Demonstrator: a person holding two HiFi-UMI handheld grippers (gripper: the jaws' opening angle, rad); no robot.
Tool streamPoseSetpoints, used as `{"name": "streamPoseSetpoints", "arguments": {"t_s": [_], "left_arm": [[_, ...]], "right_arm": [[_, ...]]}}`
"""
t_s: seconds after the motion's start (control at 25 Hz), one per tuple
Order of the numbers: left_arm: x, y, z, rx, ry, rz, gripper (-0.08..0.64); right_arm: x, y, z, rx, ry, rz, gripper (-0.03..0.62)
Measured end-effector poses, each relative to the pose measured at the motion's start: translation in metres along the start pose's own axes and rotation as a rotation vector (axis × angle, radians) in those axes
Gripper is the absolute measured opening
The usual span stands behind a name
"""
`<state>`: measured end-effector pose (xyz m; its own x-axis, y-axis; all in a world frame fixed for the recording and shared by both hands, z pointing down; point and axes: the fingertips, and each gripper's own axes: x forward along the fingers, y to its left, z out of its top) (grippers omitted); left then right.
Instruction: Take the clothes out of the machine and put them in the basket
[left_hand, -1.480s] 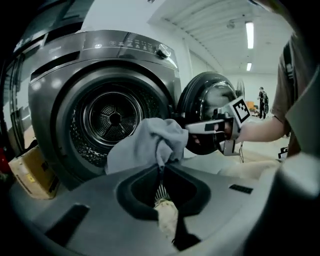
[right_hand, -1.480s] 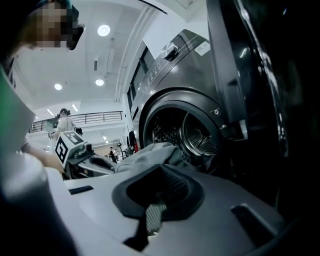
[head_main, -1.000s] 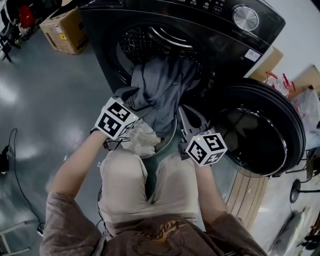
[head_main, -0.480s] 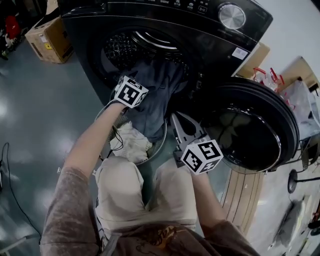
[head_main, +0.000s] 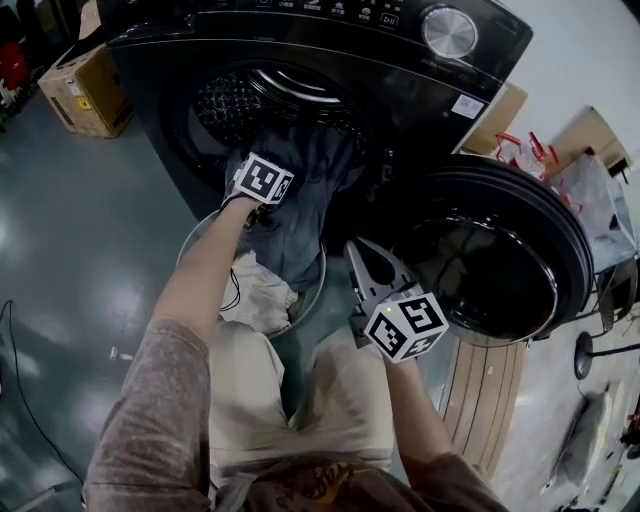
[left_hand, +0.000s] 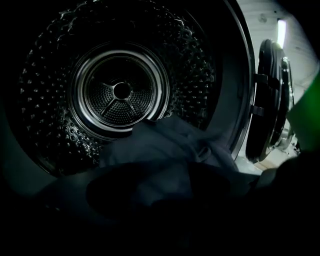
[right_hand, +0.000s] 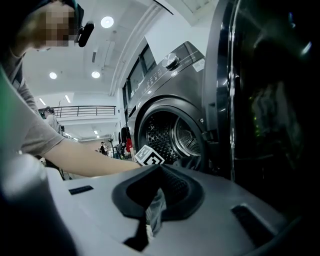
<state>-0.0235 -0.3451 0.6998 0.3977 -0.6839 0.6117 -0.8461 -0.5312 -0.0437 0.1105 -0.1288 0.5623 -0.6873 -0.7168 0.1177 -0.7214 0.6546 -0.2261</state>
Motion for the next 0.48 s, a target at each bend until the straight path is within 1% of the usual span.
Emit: {"name": "streamPoseSetpoints", "arguments": {"t_s": [0.12,0.2,0.28,0.32,0.4,0.48], "left_arm": [[-0.002,-0.005,0.001,0.007,0.017,-0.009,0.298],[-0.005,-0.008,0.001,0.009,0.026,-0.010,0.230],[-0.010,-0.011,-0.001,-0.002,0.034,-0.016,0.152],[-0.013,-0.012,-0.002,-0.011,0.040,-0.026,0.125],[-0.023,-0.015,-0.006,-0.012,0.062,-0.052,0.104],[-0.037,-0.021,-0.009,0.022,0.081,-0.067,0.100]], "right_arm": [[0.001,0.002,-0.002,0.002,0.002,0.002,-0.003],[0.002,0.003,-0.003,0.004,0.002,0.005,-0.003],[0.004,0.004,-0.003,0.009,-0.001,0.006,-0.003],[0.005,0.004,-0.002,0.012,-0.003,0.007,-0.003],[0.006,0.004,-0.002,0.020,-0.006,0.011,-0.003],[0.007,0.005,-0.002,0.024,-0.008,0.015,-0.002]]}}
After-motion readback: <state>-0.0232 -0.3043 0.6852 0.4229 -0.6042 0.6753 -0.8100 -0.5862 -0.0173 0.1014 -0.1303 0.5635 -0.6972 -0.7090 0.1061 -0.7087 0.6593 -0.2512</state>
